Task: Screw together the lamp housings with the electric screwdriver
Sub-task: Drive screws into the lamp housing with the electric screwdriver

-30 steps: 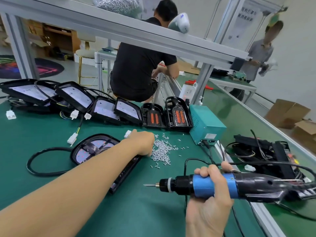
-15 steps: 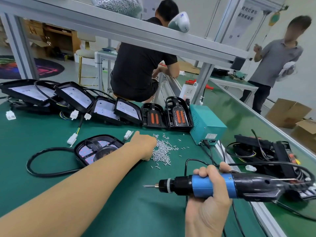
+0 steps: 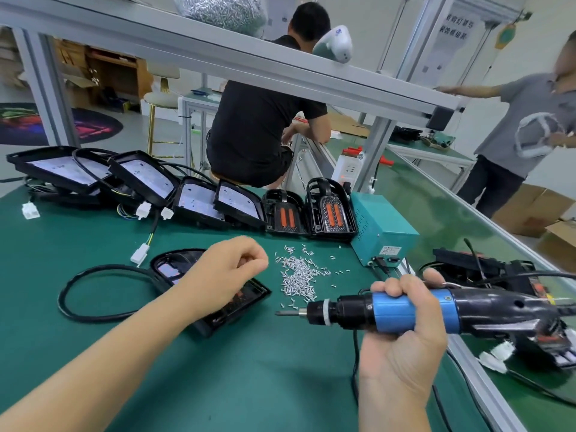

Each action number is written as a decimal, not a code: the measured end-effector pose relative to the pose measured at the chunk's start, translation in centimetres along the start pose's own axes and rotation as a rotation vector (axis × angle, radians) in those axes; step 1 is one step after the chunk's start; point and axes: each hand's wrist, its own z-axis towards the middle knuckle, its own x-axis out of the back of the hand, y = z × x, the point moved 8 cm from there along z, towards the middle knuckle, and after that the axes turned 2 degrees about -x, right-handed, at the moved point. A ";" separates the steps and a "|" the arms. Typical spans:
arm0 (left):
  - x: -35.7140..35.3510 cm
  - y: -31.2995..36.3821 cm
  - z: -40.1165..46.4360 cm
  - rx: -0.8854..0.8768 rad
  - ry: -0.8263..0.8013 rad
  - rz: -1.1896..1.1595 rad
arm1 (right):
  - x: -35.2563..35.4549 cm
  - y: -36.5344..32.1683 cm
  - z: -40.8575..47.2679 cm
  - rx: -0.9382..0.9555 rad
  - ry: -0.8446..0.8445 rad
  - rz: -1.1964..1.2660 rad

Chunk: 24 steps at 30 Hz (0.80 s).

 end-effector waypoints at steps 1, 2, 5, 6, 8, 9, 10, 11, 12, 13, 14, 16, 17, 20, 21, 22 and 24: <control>0.4 -0.4 -1.1 0.023 0.013 -0.070 | -0.2 0.1 0.0 -0.011 -0.003 0.010; 0.8 -0.7 -2.2 0.040 0.019 -0.122 | -0.5 0.1 0.0 -0.019 -0.005 0.021; 1.2 -1.2 -4.9 0.064 0.025 -0.203 | -1.2 0.4 -0.2 -0.049 -0.014 0.059; 1.2 -1.3 -5.5 0.076 0.025 -0.221 | -1.5 0.5 -0.3 -0.061 -0.020 0.076; 1.3 -1.5 -6.1 0.096 0.042 -0.248 | -2.1 0.7 -0.5 -0.089 -0.030 0.117; 1.5 -1.5 -6.3 0.097 0.055 -0.251 | -2.5 0.8 -0.6 -0.103 -0.040 0.134; 1.6 -1.4 -6.4 0.096 0.066 -0.250 | -2.9 0.9 -0.7 -0.115 -0.055 0.148; 1.7 -1.2 -6.5 0.094 0.073 -0.250 | -3.4 0.9 -0.8 -0.123 -0.069 0.157; 1.9 -1.1 -6.6 0.090 0.078 -0.252 | -3.8 0.9 -0.9 -0.128 -0.081 0.162; 2.0 -1.0 -6.7 0.086 0.082 -0.259 | -4.1 0.9 -1.0 -0.130 -0.091 0.164; 2.2 -1.0 -6.8 0.080 0.087 -0.266 | -4.5 0.8 -1.1 -0.130 -0.101 0.164; 2.7 -0.9 -7.0 0.064 0.094 -0.276 | -5.2 0.8 -1.2 -0.129 -0.118 0.158; 2.8 -0.9 -7.0 0.056 0.094 -0.276 | -5.5 0.9 -1.3 -0.129 -0.123 0.154; 3.0 -0.6 -7.2 0.037 0.089 -0.267 | -6.1 1.2 -1.6 -0.142 -0.134 0.146; 3.1 -0.4 -7.3 0.032 0.086 -0.262 | -6.3 1.3 -1.6 -0.148 -0.139 0.144; 3.1 -0.3 -7.3 0.024 0.085 -0.255 | -6.4 1.4 -1.7 -0.152 -0.144 0.141; 3.4 -0.2 -7.4 0.009 0.086 -0.248 | -6.7 1.5 -1.9 -0.154 -0.151 0.132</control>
